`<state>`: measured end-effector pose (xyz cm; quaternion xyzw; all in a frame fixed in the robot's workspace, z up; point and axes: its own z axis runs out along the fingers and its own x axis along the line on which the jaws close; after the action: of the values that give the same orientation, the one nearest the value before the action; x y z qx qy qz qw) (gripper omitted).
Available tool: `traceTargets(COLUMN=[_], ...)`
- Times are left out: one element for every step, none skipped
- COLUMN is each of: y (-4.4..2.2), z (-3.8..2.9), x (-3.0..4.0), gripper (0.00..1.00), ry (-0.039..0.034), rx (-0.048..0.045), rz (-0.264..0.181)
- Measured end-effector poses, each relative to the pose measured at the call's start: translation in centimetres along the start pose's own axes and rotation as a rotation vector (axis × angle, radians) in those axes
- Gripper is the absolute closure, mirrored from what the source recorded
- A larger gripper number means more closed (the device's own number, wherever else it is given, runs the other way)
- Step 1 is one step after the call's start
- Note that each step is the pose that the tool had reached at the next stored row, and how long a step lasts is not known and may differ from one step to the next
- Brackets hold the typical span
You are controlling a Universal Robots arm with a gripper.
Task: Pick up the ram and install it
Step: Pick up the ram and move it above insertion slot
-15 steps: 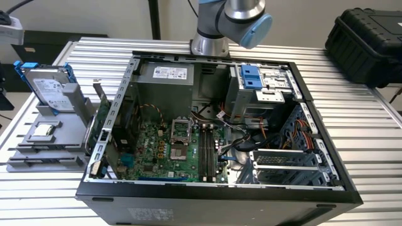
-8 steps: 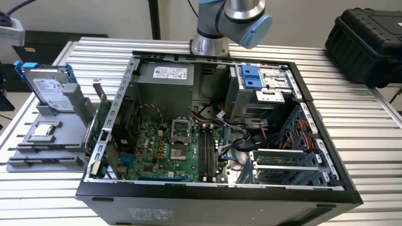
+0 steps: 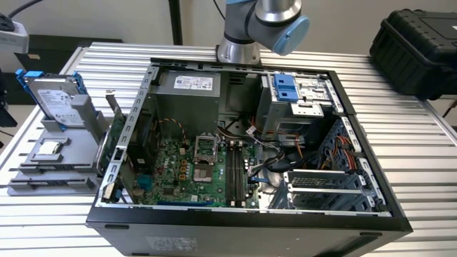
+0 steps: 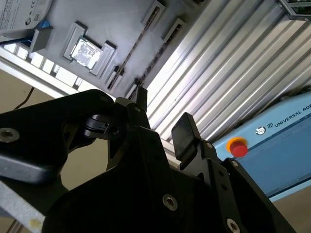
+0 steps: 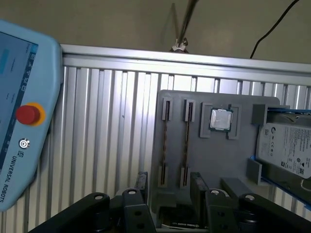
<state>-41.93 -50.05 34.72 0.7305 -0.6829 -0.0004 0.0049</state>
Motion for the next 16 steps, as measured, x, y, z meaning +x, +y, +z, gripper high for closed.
traceTargets(y=[0.00,-0.01,0.00,0.00,0.00,-0.01,-0.01,0.00,0.00,0.00,0.00,0.00,0.00,0.00,0.00,-0.01], z=[0.03,0.07,0.10,0.14,0.18,0.23,0.26,0.30,0.35,0.38,0.43,0.47,0.51,0.56,0.59,0.63], x=[0.00,0.00,0.00,0.00,0.00,0.00,0.00,0.00,0.00,-0.01,-0.01,-0.01,0.00,-0.01,-0.01,0.00], gripper=[0.00,0.00,0.00,0.00,0.00,0.00,0.00,0.00,0.00,0.00,0.00,0.00,0.00,0.00,0.00,0.00], ry=[-0.0001,-0.0001,-0.0001,0.0000,0.0000,0.0000,0.0001,0.0002,0.0003,0.0005,0.0006,0.0007,0.0009,0.0009,0.0010,0.0012], rx=[0.0002,0.0002,0.0001,0.0000,0.0000,0.0001,0.0000,0.0000,0.0000,-0.0001,-0.0001,-0.0001,-0.0001,-0.0001,-0.0001,-0.0002], rz=[0.000,0.000,0.000,0.000,0.000,0.000,0.000,0.000,0.000,0.000,0.000,0.000,0.000,0.000,0.000,0.000])
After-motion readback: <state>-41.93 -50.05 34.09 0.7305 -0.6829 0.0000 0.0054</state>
